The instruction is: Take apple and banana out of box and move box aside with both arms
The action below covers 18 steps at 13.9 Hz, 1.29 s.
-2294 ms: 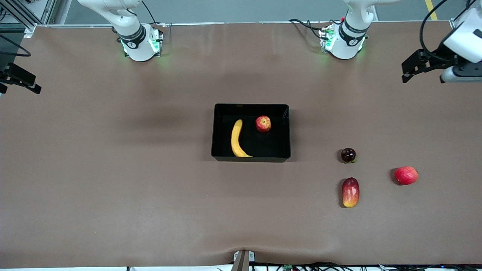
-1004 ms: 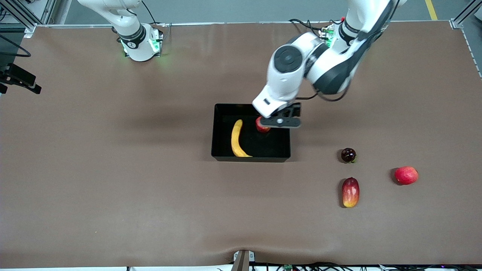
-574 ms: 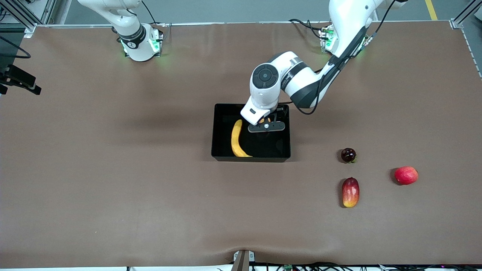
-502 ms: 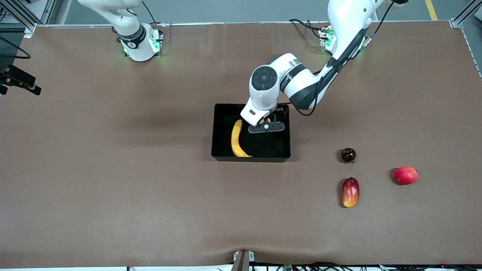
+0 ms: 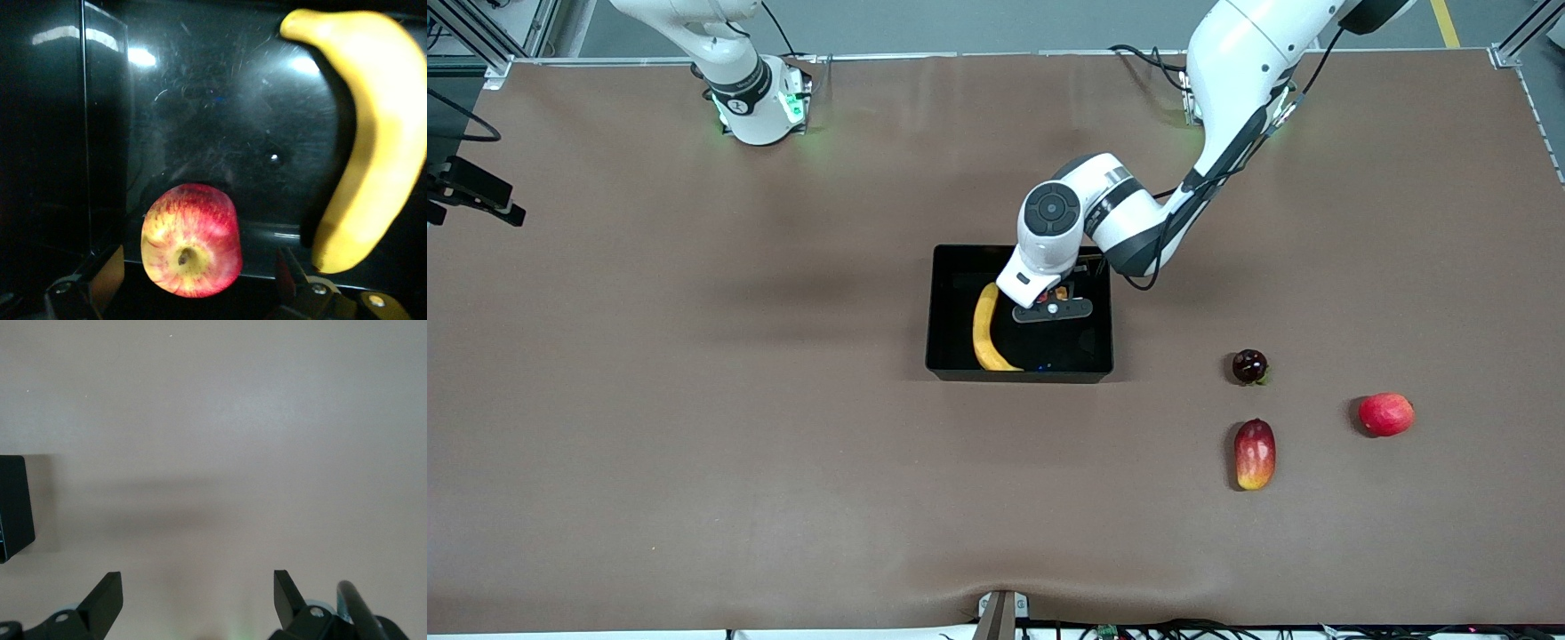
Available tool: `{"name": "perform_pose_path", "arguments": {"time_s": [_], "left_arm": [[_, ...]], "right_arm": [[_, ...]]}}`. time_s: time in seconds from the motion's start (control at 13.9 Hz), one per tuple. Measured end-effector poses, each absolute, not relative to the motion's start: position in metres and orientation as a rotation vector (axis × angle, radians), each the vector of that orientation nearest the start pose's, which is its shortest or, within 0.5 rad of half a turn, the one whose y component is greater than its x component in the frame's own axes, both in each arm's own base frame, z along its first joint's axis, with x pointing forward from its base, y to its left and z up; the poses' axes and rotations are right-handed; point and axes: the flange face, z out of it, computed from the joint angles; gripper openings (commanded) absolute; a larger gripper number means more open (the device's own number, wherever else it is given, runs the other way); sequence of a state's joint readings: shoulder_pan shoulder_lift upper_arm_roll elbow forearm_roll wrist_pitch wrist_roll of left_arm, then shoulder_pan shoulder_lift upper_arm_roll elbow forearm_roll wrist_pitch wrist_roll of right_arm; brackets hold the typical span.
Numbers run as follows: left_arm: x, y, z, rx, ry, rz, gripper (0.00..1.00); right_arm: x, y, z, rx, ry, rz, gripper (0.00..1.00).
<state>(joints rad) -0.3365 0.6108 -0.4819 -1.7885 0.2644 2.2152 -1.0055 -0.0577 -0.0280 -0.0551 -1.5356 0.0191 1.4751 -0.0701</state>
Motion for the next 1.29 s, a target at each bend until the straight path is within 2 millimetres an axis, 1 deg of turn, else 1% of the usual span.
{"name": "perform_pose_path", "arguments": {"time_s": [0.07, 0.14, 0.22, 0.29, 0.36, 0.65, 0.79, 0.86, 0.93, 1.0, 1.15, 1.22, 1.29], "left_arm": [[0.460, -0.446, 0.229, -3.087, -0.106, 0.183, 1.00], [0.457, -0.444, 0.225, -3.071, -0.078, 0.168, 0.89], [0.455, -0.442, 0.221, -3.056, -0.058, 0.157, 0.57], [0.453, -0.441, 0.218, -3.048, -0.049, 0.153, 0.15], [0.453, -0.441, 0.216, -3.048, -0.046, 0.153, 0.00], [0.458, -0.445, 0.223, -3.066, -0.059, 0.129, 0.00], [0.466, -0.448, 0.235, -3.084, -0.069, 0.094, 0.00], [0.472, -0.449, 0.247, -3.090, -0.075, 0.070, 0.00], [0.477, -0.449, 0.262, -3.085, -0.083, 0.048, 0.00], [0.484, -0.449, 0.282, -3.075, -0.093, 0.024, 0.00], [0.499, -0.441, 0.331, -3.048, -0.087, -0.023, 0.00], [0.507, -0.432, 0.356, -3.038, -0.075, -0.048, 0.00], [0.517, -0.419, 0.379, -3.028, -0.082, -0.071, 0.00]], "right_arm": [[0.533, -0.059, 0.648, -3.117, 0.064, 0.048, 1.00], [0.533, -0.059, 0.648, -3.117, 0.065, 0.048, 1.00], [0.533, -0.060, 0.648, -3.117, 0.067, 0.048, 1.00], [0.533, -0.061, 0.648, -3.117, 0.070, 0.048, 1.00], [0.533, -0.061, 0.648, -3.117, 0.072, 0.048, 1.00], [0.533, -0.062, 0.648, -3.117, 0.073, 0.048, 1.00], [0.533, -0.062, 0.648, -3.117, 0.074, 0.048, 1.00], [0.533, -0.062, 0.648, -3.117, 0.074, 0.049, 1.00], [0.533, -0.062, 0.648, -3.117, 0.074, 0.049, 1.00], [0.533, -0.062, 0.648, -3.117, 0.074, 0.049, 1.00], [0.533, -0.062, 0.647, -3.117, 0.075, 0.049, 1.00], [0.533, -0.062, 0.647, -3.117, 0.075, 0.049, 1.00], [0.533, -0.062, 0.647, -3.117, 0.075, 0.050, 1.00]]}}
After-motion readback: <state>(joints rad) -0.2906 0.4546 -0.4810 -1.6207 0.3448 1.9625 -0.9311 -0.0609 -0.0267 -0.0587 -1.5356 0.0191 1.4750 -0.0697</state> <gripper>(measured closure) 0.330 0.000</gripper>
